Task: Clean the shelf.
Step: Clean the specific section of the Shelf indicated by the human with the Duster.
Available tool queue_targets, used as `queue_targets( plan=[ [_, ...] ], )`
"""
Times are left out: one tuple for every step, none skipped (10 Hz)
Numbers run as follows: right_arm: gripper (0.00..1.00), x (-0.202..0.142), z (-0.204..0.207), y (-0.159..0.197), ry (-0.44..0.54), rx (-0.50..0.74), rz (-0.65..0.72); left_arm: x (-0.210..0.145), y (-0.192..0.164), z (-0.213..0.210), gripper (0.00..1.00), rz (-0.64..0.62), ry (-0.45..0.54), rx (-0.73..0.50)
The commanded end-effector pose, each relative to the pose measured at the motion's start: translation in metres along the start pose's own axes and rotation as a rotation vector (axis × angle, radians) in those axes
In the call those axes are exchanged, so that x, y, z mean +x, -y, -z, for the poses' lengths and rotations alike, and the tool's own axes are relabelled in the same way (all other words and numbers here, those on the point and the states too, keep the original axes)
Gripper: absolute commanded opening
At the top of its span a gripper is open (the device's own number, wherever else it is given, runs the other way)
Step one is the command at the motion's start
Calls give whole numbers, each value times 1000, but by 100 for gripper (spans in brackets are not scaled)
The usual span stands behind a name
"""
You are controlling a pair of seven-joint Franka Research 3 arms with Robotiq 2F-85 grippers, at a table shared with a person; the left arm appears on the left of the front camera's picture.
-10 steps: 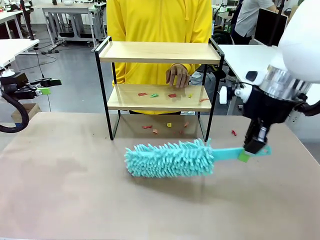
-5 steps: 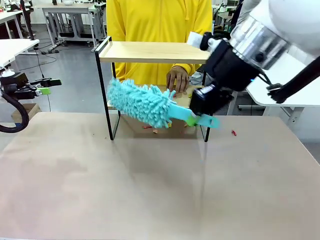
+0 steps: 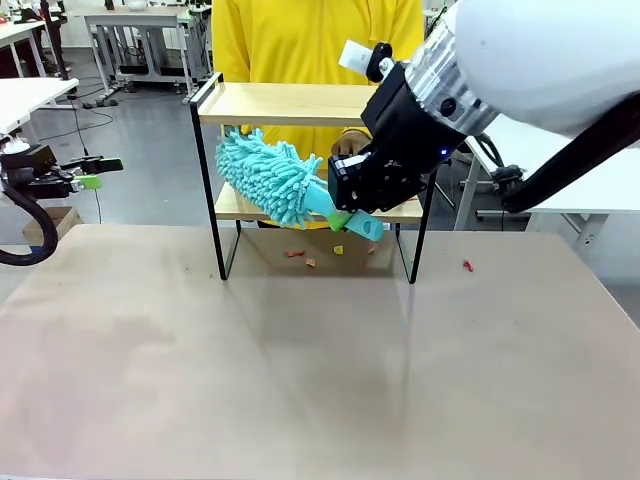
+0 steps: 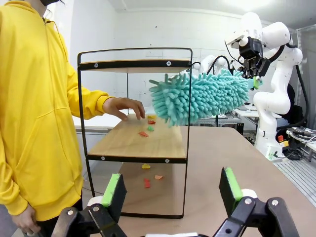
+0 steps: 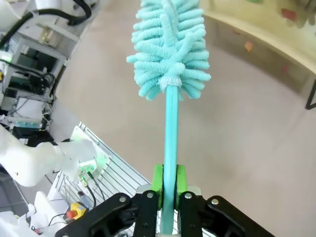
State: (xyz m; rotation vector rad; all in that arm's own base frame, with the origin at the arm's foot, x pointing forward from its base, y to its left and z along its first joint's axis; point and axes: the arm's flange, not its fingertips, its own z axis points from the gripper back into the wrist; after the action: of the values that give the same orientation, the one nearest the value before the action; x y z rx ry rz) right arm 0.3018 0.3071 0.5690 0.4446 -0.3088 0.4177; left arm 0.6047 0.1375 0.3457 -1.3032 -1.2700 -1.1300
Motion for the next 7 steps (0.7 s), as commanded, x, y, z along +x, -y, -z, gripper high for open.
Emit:
queue_targets(
  plan=[
    [13,-5,-8,6,-6,12,-32,2,2,1,100,10,3,1],
    [13,0,0,0,0,0,0,2,2,1,100,10,3,1],
    [13,22,6,-29,35,-84,40,2,2,1,100,10,3,1],
    [13,46,14,-51,62,-127,90,2,2,1,100,10,3,1],
    [13,68,26,-66,83,-171,149,2,2,1,100,10,3,1],
    [13,87,39,-78,97,-207,195,2,2,1,100,10,3,1],
    [13,106,54,-86,114,-223,249,2,2,1,100,10,3,1]
  ],
)
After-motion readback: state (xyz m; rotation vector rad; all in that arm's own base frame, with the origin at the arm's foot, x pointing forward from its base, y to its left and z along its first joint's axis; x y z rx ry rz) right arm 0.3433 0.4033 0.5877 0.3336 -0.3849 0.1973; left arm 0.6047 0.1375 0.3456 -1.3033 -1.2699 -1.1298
